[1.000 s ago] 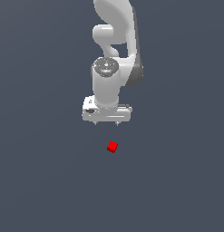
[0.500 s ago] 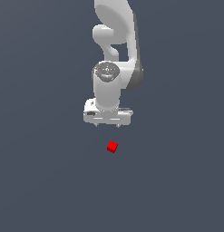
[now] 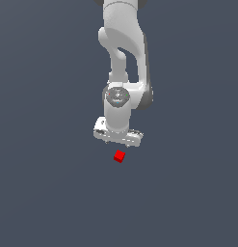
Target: Pick up the red cube and move it to a goal position.
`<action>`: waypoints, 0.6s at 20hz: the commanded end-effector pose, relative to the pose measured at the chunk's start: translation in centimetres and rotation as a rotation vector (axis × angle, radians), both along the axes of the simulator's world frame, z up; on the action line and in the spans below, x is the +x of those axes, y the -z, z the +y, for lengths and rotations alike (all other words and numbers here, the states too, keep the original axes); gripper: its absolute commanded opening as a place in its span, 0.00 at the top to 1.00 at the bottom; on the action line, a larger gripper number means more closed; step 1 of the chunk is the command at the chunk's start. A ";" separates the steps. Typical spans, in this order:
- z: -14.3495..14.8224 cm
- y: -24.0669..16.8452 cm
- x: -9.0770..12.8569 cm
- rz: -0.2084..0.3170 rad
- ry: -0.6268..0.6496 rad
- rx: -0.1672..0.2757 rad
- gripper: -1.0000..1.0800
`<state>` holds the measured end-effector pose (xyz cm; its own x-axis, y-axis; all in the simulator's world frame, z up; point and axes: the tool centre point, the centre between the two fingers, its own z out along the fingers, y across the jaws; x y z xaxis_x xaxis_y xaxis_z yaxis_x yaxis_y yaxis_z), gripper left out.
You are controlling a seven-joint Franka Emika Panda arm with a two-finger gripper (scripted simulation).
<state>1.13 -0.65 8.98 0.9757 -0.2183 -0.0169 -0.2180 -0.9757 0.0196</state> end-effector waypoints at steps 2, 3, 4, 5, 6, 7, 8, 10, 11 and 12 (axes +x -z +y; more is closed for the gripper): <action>0.5 2.5 1.0 -0.007 0.081 0.004 0.04; 0.6 3.1 1.3 -0.009 0.101 0.005 0.04; 0.7 3.7 1.6 -0.011 0.120 0.006 0.04; 0.8 4.2 1.8 -0.013 0.137 0.007 0.04; 0.9 4.7 2.1 -0.015 0.153 0.008 0.04; 0.9 5.1 2.3 -0.016 0.168 0.009 0.04; 1.0 5.5 2.5 -0.017 0.181 0.010 0.04; 1.1 6.1 2.8 -0.019 0.202 0.011 0.04; 1.1 6.4 3.0 -0.020 0.211 0.011 0.04; 1.1 6.6 3.1 -0.021 0.218 0.012 0.04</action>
